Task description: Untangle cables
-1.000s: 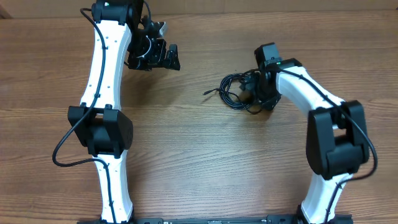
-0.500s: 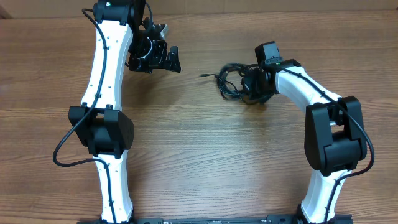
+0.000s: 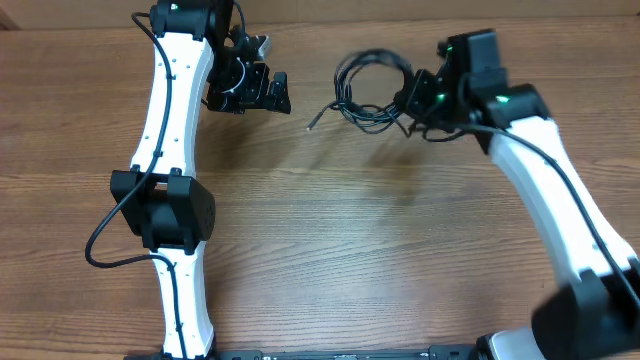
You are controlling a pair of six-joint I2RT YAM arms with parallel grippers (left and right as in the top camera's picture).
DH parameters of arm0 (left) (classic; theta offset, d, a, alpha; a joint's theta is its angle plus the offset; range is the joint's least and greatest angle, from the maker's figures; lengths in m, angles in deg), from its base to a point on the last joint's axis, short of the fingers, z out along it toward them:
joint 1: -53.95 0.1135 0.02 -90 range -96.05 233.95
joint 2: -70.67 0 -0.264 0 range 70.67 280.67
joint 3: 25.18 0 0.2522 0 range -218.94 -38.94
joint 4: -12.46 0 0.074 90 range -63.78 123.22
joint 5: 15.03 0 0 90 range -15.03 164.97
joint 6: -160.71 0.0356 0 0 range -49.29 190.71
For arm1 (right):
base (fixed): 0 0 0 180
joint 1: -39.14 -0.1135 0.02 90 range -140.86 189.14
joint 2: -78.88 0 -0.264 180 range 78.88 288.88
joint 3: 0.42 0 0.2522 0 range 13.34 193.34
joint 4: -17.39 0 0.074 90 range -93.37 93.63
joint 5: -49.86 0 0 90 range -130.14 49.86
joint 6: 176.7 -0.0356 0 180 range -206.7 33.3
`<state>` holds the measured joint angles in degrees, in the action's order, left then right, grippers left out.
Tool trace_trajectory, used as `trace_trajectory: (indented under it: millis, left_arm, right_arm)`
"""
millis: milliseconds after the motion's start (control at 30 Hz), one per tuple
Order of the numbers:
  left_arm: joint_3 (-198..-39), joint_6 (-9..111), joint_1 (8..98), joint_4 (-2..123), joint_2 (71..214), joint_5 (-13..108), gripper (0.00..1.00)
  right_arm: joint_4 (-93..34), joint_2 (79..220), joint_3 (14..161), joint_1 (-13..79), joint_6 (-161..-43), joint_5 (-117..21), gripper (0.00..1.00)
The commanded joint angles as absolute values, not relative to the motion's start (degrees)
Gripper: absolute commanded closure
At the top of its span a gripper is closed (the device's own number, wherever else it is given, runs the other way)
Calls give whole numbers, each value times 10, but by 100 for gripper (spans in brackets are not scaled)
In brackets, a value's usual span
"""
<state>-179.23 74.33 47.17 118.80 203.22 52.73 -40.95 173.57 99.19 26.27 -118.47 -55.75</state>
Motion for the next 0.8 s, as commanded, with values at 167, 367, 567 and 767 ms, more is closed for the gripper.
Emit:
trace_trajectory:
  millis: [167,367,567,767]
  left_arm:
    - [-1806,910,463,1177,2036,368,0]
    - [-1806,1031,463,1164,2036,210,0]
    - [-1806,999,463,1133,2036,194,0]
    - [-1806,951,463,1120,2036,194,0]
  right_arm:
    - [-445,1687,1001,250,-1007,-566,96]
    - [-458,1682,1032,261,-997,-565,96]
    - [-465,1680,1093,263,-1058,-568,96]
    - [-453,1680,1121,271,-1210,-506,96]
